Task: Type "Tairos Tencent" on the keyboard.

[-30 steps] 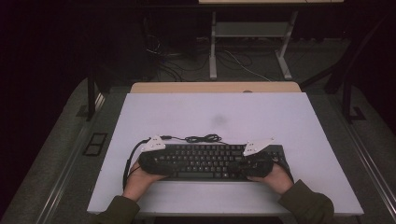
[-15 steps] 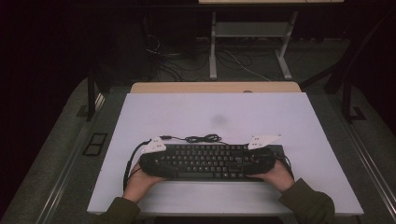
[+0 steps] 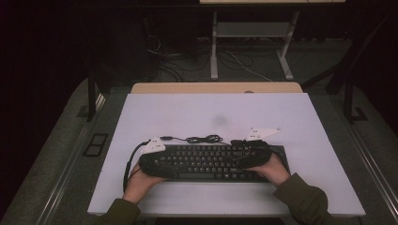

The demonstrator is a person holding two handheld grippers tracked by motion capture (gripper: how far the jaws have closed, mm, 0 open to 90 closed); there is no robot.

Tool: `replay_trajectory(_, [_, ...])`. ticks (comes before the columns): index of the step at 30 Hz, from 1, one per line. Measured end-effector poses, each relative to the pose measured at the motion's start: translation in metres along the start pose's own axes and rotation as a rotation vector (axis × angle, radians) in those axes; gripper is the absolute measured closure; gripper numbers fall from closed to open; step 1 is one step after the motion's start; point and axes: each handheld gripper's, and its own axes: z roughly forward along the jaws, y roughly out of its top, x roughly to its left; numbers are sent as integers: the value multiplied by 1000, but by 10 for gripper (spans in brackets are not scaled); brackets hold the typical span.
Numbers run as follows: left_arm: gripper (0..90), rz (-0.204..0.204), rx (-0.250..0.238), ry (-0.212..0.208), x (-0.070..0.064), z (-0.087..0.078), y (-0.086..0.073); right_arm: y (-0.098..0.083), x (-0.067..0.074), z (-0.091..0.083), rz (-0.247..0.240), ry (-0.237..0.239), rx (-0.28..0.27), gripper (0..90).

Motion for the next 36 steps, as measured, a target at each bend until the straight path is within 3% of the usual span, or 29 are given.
replay_trajectory(7, [188, 4, -1, 6, 0, -1, -1, 5, 3, 9, -5, -4, -27, 205])
replay_trajectory(14, [279, 18, 0, 22, 1, -3, -2, 4, 6, 9, -22, -7, -40, 199])
replay_trajectory(36, [736, 8, 58, 53, 19, -13, -12, -1, 5, 9, -15, 4, -28, 195])
